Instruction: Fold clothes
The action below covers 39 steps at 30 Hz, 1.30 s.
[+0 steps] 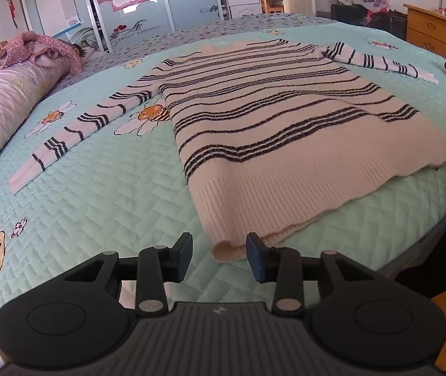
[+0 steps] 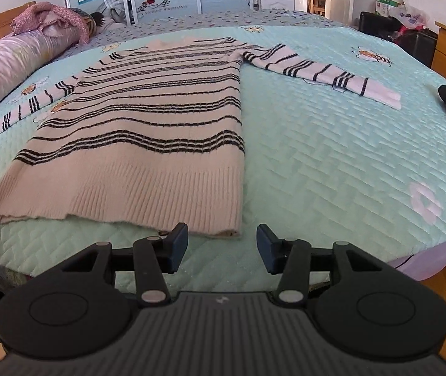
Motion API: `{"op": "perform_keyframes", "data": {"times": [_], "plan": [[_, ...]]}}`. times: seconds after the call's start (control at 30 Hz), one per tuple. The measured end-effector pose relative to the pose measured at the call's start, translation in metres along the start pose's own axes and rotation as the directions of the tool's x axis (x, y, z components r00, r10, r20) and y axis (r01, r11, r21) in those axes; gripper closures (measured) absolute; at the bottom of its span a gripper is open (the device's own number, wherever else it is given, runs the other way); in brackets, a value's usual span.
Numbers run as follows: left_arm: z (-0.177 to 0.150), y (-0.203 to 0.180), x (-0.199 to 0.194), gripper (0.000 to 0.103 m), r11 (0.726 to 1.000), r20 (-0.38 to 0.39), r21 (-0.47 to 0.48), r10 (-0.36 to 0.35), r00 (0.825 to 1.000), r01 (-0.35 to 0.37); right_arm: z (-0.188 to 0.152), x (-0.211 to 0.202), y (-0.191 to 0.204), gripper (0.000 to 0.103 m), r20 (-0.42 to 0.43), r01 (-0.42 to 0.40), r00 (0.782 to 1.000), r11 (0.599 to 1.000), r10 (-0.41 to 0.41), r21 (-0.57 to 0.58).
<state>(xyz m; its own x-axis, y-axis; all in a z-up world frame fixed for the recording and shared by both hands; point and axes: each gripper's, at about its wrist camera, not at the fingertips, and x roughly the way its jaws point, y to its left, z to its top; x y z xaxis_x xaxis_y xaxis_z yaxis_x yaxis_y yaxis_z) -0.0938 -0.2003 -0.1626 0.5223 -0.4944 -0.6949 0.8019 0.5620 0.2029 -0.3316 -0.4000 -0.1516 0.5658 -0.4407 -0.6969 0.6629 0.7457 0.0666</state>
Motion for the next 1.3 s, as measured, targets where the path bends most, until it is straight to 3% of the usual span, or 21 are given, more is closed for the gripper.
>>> {"op": "perform_keyframes", "data": {"times": [0.27, 0.33, 0.37, 0.4, 0.43, 0.57, 0.67, 0.77, 0.8, 0.9, 0.97, 1.07, 1.13, 1.2, 1.3], "plan": [[0.001, 0.000, 0.009, 0.064, 1.000, -0.004, -0.002, 0.010, 1.000, -0.010, 0.003, 0.010, -0.004, 0.051, -0.022, 0.001, 1.000, 0.999, -0.001, 0.034], [0.000, 0.000, 0.009, 0.075, 1.000, -0.003, -0.006, -0.007, 1.000, 0.007, 0.004, 0.013, -0.006, 0.051, -0.026, -0.005, 1.000, 0.999, 0.007, 0.053], [-0.001, 0.000, 0.008, 0.087, 1.000, -0.002, -0.002, -0.011, 1.000, 0.010, 0.004, 0.014, -0.008, 0.051, -0.026, -0.017, 0.999, 0.997, 0.019, 0.069], [-0.001, -0.001, 0.008, 0.093, 1.000, -0.002, 0.002, -0.014, 1.000, 0.014, 0.004, 0.016, -0.010, 0.058, -0.026, -0.038, 0.999, 0.996, 0.040, 0.080], [-0.002, -0.003, 0.007, 0.096, 1.000, -0.002, 0.007, 0.000, 1.000, 0.000, 0.004, 0.017, -0.012, 0.095, -0.027, -0.062, 0.998, 0.994, 0.064, 0.089], [-0.006, 0.009, 0.002, 0.099, 0.998, -0.021, -0.043, 0.037, 0.999, -0.038, 0.005, 0.015, -0.025, 0.097, -0.054, -0.004, 0.998, 0.992, 0.012, 0.129], [-0.006, 0.018, -0.014, 0.096, 0.996, 0.010, -0.073, 0.047, 0.999, -0.046, 0.009, 0.003, -0.029, 0.086, -0.031, 0.003, 1.000, 0.988, 0.002, 0.154], [0.014, 0.014, -0.022, 0.093, 0.996, 0.096, -0.084, 0.043, 0.994, -0.035, 0.024, -0.011, -0.009, 0.056, 0.091, -0.046, 0.995, 0.995, 0.037, 0.091], [0.021, 0.013, -0.024, 0.085, 0.996, 0.125, -0.087, 0.042, 0.991, -0.031, 0.032, -0.007, 0.003, 0.043, 0.111, -0.061, 0.992, 0.996, 0.053, 0.067], [0.048, 0.003, -0.015, 0.070, 0.997, 0.167, -0.080, 0.010, 0.986, 0.003, 0.057, 0.018, 0.040, 0.041, 0.133, -0.114, 0.985, 0.993, 0.114, -0.002], [0.057, -0.003, 0.004, 0.070, 0.997, 0.138, -0.077, -0.018, 0.990, 0.029, 0.068, 0.041, 0.067, 0.041, 0.119, -0.134, 0.983, 0.989, 0.140, -0.056], [0.042, 0.003, 0.039, 0.069, 0.994, -0.012, -0.109, -0.026, 1.000, 0.025, 0.067, 0.074, 0.080, 0.041, 0.042, -0.084, 0.995, 0.987, 0.090, -0.138], [0.022, 0.018, 0.030, 0.068, 0.986, -0.002, -0.162, -0.051, 0.999, 0.051, 0.059, 0.082, 0.055, 0.040, -0.007, -0.046, 0.999, 0.989, 0.045, -0.137], [0.005, 0.032, 0.018, 0.067, 0.980, -0.005, -0.195, -0.040, 0.999, 0.039, 0.049, 0.067, 0.012, 0.039, 0.001, -0.091, 0.996, 0.995, 0.091, -0.047], [-0.009, 0.047, -0.003, 0.068, 0.972, 0.004, -0.234, -0.028, 1.000, 0.028, 0.041, 0.034, -0.022, 0.037, 0.019, 0.030, 0.999, 0.999, -0.030, -0.017]]}}
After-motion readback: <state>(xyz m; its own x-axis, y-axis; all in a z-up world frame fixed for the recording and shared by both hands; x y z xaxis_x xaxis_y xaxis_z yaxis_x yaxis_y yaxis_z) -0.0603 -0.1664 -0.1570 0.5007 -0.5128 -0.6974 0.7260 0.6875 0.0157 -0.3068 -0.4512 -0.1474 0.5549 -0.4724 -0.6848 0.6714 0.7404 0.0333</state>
